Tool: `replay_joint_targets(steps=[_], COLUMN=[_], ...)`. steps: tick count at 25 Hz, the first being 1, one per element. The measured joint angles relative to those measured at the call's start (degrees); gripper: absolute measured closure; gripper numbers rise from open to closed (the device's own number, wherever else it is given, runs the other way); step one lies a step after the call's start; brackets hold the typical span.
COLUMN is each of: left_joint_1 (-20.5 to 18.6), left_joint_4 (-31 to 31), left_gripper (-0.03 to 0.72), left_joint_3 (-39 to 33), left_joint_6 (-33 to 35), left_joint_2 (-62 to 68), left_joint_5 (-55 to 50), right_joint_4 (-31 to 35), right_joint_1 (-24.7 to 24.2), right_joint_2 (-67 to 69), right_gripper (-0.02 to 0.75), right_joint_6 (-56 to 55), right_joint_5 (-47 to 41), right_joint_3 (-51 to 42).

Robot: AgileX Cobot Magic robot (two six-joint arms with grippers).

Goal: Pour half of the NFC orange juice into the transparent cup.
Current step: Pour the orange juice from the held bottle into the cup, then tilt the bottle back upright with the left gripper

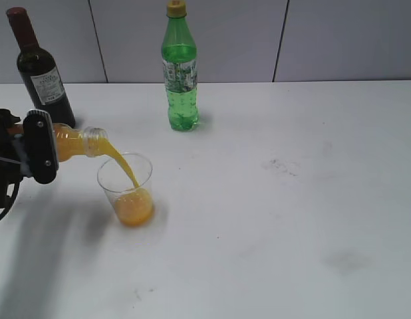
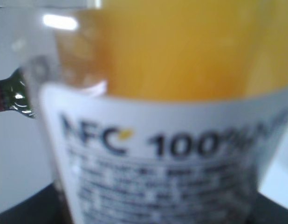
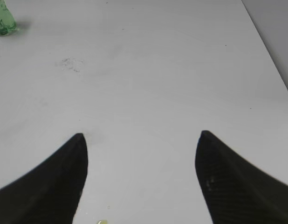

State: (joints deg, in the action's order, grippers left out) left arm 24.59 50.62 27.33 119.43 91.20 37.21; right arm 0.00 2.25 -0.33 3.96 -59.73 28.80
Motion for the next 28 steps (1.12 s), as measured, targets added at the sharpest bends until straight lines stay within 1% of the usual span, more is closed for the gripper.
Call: replay_joint_targets(steps=[10,20,28], left_joint_1=[0.0,0.0,0.0], left_joint_4=[-1.9,-1.9,-0.4], left_gripper=[0.215,0.215,0.215], left_joint_3=[0.0,0.0,0.0], left_joint_6=[0.4,0.8,0.2], left_joint_2=[0.0,0.0,0.0], left_joint_5=[1.2,1.2,0.9], right_joint_4=[0.0,0.0,0.0], right_joint_1=[0.0,0.0,0.0], right_joint_2=[0.0,0.0,0.0], right_gripper=[0.186,0.186,0.186], right_joint_6=[0.0,0.0,0.0], right_joint_5=[0.0,0.0,0.0], right_joint_3=[0.0,0.0,0.0])
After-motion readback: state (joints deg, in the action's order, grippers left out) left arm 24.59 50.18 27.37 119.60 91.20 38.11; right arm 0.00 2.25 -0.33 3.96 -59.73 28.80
